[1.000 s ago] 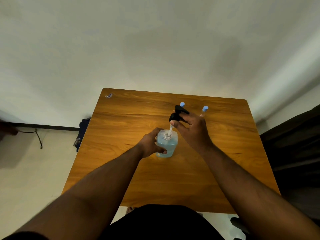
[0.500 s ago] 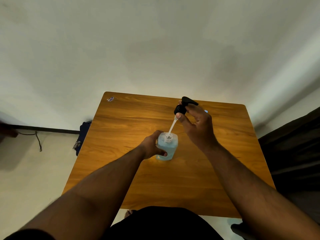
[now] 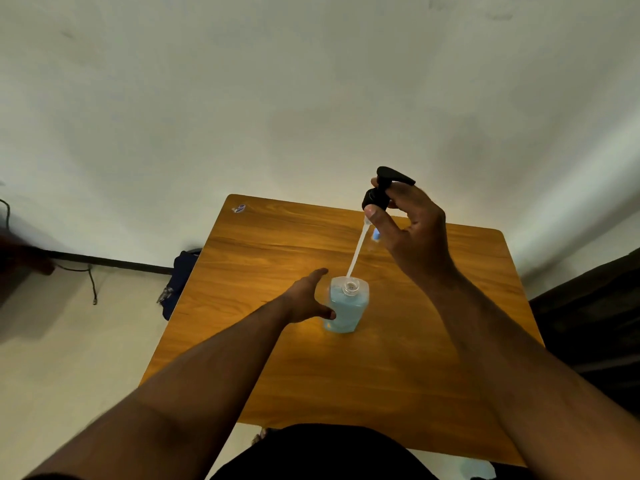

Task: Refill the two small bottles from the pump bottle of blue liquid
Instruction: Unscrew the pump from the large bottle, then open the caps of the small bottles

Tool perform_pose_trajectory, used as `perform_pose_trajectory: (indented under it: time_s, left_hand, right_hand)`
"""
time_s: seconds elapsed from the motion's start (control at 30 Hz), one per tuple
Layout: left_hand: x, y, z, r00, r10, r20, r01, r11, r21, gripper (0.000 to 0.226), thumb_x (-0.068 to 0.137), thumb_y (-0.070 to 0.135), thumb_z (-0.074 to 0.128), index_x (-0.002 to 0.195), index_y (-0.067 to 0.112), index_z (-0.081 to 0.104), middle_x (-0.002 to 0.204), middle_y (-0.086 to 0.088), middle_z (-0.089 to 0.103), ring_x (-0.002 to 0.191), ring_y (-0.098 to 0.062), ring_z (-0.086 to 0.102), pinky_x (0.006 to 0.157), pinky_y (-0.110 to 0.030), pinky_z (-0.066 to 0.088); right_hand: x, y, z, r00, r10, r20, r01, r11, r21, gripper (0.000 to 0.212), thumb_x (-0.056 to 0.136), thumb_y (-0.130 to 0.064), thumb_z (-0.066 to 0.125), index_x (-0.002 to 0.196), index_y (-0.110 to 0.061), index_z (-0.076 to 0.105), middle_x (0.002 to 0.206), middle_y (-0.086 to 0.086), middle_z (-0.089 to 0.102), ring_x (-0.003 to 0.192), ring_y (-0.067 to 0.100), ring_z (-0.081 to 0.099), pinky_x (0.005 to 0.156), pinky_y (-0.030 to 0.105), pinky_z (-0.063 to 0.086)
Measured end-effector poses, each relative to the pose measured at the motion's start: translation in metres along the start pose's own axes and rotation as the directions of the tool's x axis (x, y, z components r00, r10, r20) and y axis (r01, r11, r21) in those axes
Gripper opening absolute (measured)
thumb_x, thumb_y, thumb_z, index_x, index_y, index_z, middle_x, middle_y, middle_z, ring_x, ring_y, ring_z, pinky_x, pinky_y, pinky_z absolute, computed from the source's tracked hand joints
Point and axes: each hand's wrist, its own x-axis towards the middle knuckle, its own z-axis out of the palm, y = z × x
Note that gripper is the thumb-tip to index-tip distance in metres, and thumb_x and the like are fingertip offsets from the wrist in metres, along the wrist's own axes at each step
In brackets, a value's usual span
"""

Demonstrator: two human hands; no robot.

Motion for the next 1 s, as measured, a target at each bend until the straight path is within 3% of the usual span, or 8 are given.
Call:
perform_pose_trajectory:
  time_s: [0.1,0.2,0.37,0.53,0.67,0.77,0.83,1.0]
  left_hand:
    - [-0.007,-0.016,-0.016,0.999,-0.04,-0.028,0.04,0.999,0.017,0.105,0.071,0.02,0.085,0.153,0.023,0.018,0.155,-0.009,0.031,0.141,-0.028,0.032,0.105,-0.036,0.038]
    - [-0.016,-0.042,-0.033,0.992,-0.107,-0.061,0.109,0.994,0.032,0.104,0.072,0.02,0.084,0.153,0.022,0.019,0.155,-0.01,0.03,0.14,-0.029,0.034,0.103,-0.036,0.04]
    - [-0.028,-0.094,-0.057,0.972,-0.194,-0.134,0.205,0.975,0.08,0.104,0.071,0.02,0.085,0.153,0.02,0.02,0.155,-0.01,0.028,0.139,-0.033,0.033,0.106,-0.043,0.041]
    - [-0.033,-0.15,-0.064,0.948,-0.286,-0.139,0.313,0.918,0.244,0.102,0.075,0.022,0.082,0.153,0.024,0.016,0.16,-0.01,0.013,0.143,-0.037,0.024,0.113,-0.049,0.034]
    - [-0.028,-0.175,-0.067,0.957,-0.266,-0.112,0.289,0.896,0.338,0.102,0.076,0.023,0.081,0.153,0.025,0.014,0.158,-0.012,0.01,0.142,-0.038,0.02,0.113,-0.05,0.032]
    - [-0.025,-0.187,-0.064,0.964,-0.247,-0.103,0.267,0.881,0.39,0.097,0.078,0.019,0.077,0.152,0.027,0.014,0.157,-0.01,0.012,0.14,-0.038,0.023,0.11,-0.051,0.037]
    - [-0.02,-0.193,-0.063,0.966,-0.234,-0.109,0.258,0.873,0.414,0.088,0.081,0.012,0.071,0.149,0.029,0.018,0.154,-0.01,0.016,0.136,-0.038,0.026,0.106,-0.052,0.04]
    - [-0.009,-0.195,-0.061,0.957,-0.273,-0.103,0.29,0.859,0.423,0.082,0.082,0.008,0.069,0.145,0.033,0.023,0.151,-0.011,0.018,0.132,-0.041,0.027,0.101,-0.055,0.043]
  right_hand:
    - [0.01,-0.018,0.003,0.992,-0.124,0.0,0.124,0.992,-0.009,0.036,0.087,-0.018,0.063,0.12,-0.003,0.06,0.119,0.004,0.062,0.112,0.012,0.056,0.095,0.021,0.048]
    - [0.016,-0.028,0.022,0.939,-0.309,0.152,0.311,0.95,0.016,0.036,0.085,-0.012,0.068,0.117,0.0,0.061,0.114,0.013,0.064,0.107,0.015,0.059,0.092,0.023,0.049]
    - [-0.017,0.007,0.102,0.713,-0.374,0.593,0.473,0.881,-0.013,0.033,0.085,-0.005,0.063,0.117,-0.003,0.062,0.116,0.013,0.063,0.102,0.025,0.064,0.081,0.037,0.056]
    - [-0.074,0.052,0.194,0.477,-0.255,0.841,0.579,0.811,-0.082,0.027,0.084,0.002,0.059,0.109,-0.004,0.063,0.113,0.018,0.061,0.097,0.034,0.062,0.064,0.043,0.057]
    - [-0.097,0.084,0.251,0.367,-0.244,0.898,0.633,0.773,-0.049,0.025,0.083,-0.009,0.038,0.089,-0.003,0.062,0.094,0.02,0.062,0.079,0.036,0.064,0.051,0.038,0.056]
    - [-0.113,0.099,0.274,0.326,-0.237,0.915,0.69,0.721,-0.059,0.009,0.079,-0.005,0.054,0.084,-0.005,0.062,0.094,0.019,0.063,0.078,0.034,0.065,0.05,0.037,0.056]
    - [-0.119,0.105,0.284,0.305,-0.207,0.93,0.697,0.714,-0.069,0.011,0.073,-0.004,0.069,0.082,-0.006,0.063,0.095,0.017,0.063,0.079,0.033,0.064,0.048,0.036,0.055]
    - [-0.127,0.112,0.29,0.27,-0.118,0.956,0.716,0.688,-0.117,0.012,0.074,-0.005,0.07,0.085,-0.004,0.066,0.098,0.018,0.063,0.087,0.033,0.064,0.055,0.039,0.057]
